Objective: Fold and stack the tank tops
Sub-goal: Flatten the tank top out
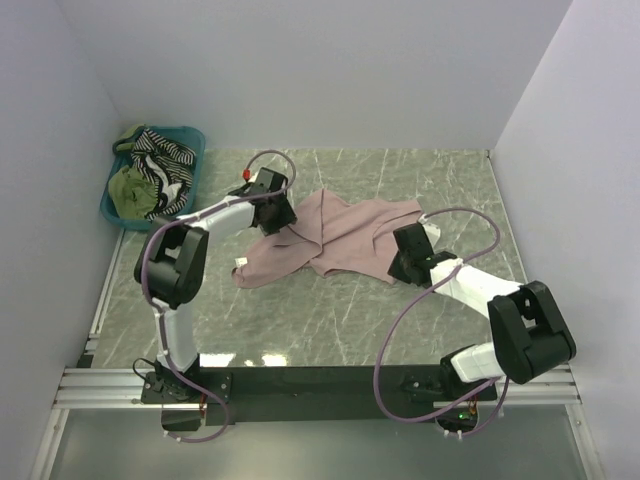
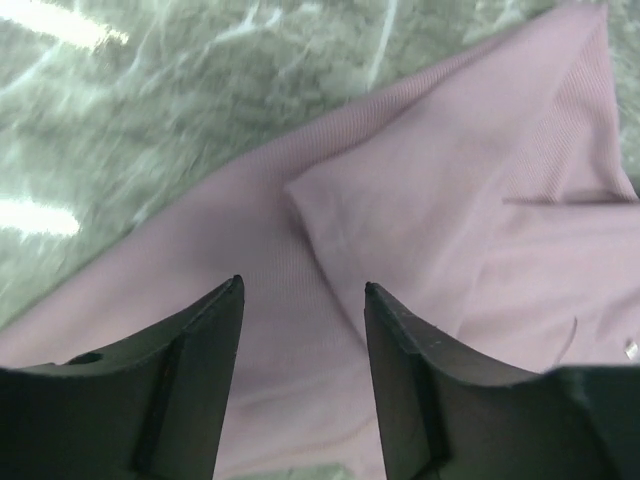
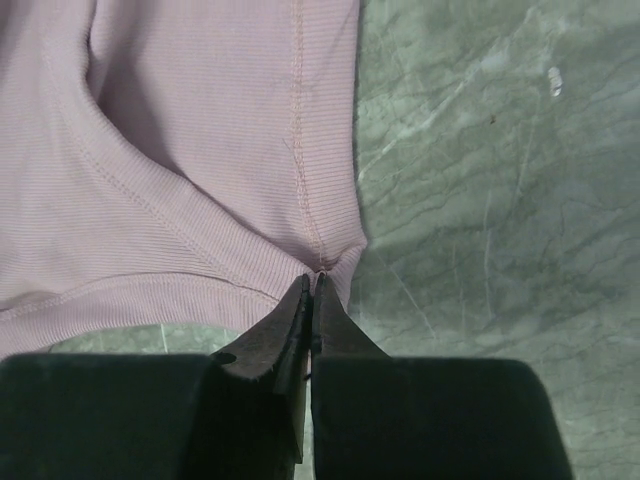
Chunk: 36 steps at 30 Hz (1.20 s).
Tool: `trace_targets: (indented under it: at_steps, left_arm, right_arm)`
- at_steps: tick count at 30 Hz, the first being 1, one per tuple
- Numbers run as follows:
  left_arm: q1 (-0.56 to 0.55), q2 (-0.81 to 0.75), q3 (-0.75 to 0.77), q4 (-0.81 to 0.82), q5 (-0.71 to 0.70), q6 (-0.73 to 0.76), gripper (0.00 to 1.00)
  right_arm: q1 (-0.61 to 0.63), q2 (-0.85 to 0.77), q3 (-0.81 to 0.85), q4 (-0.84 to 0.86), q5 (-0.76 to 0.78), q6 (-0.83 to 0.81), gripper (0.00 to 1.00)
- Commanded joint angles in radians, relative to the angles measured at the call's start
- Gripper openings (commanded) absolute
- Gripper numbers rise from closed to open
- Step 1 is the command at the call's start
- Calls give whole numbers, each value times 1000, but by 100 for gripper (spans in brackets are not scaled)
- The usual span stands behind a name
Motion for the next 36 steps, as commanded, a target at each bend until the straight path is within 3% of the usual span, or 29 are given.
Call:
trace_targets:
  at_steps: [1, 11, 18, 21, 22, 23, 32, 36]
  left_arm:
    - [-1, 38, 88, 10, -26, 0, 54]
    - [4, 144, 186, -1, -54, 25, 46]
    - [11, 183, 231, -16, -59, 33, 32]
    - [16, 196, 257, -22, -60, 33, 17]
    - [17, 198, 265, -27, -65, 36, 5]
    - [22, 198, 289, -33, -72, 36, 1]
    - [145, 236, 458, -53, -109, 66, 1]
    - [262, 250, 466, -19, -89, 57, 1]
  right_arm:
    - [-22, -47, 30, -12, 42, -21, 0]
    - [-77, -82, 24, -3, 32, -50, 0]
    - [-104, -90, 28, -2, 22, -64, 0]
    - [-125, -98, 30, -3, 21, -70, 0]
    - [-133, -101, 28, -5, 21, -70, 0]
    - [-142, -108, 30, -5, 21, -78, 0]
    - [-362, -116, 100, -22, 29, -118, 0]
    - [-446, -76, 143, -26, 62, -124, 0]
